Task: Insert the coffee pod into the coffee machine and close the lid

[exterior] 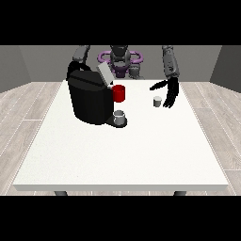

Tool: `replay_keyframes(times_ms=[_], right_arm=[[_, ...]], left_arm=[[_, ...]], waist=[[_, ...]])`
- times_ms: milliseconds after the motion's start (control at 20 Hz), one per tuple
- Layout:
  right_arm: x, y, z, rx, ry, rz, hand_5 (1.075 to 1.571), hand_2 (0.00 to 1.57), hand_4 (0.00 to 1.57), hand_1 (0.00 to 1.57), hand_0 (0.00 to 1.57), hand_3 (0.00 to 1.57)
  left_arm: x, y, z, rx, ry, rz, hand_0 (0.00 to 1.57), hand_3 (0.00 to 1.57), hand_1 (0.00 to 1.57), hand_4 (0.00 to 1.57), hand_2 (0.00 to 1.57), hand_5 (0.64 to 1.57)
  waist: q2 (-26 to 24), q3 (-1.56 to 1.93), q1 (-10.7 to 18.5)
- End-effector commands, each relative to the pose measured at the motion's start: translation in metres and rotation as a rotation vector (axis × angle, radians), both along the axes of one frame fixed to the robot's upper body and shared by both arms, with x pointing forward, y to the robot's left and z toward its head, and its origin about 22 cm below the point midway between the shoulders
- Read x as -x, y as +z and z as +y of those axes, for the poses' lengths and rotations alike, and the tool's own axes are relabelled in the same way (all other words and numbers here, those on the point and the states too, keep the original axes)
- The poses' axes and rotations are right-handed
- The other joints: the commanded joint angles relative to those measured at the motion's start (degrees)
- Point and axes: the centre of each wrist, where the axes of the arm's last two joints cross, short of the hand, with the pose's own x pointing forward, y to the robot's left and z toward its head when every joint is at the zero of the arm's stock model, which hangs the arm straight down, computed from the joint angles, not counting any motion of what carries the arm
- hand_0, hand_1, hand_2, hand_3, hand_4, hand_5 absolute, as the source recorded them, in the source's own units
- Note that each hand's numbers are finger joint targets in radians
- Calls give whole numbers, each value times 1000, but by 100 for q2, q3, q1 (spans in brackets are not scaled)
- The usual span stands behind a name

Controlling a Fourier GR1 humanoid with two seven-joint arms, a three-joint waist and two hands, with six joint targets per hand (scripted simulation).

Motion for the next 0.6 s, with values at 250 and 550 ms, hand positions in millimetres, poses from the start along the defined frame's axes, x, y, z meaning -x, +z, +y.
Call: replay_keyframes(times_ms=[250, 550], right_arm=[[-4, 2, -4, -7, 22, -4, 1571, 0, 435, 0, 0, 0], [-9, 16, 9, -14, 14, -58, 1571, 0, 520, 0, 0, 0]], left_arm=[[-4, -3, 13, -186, -16, 50, 580, 472, 580, 0, 719, 1571], [-4, -8, 23, -265, -27, -56, 645, 527, 645, 0, 788, 1571]], waist=[[79, 0, -120], [419, -3, -164]])
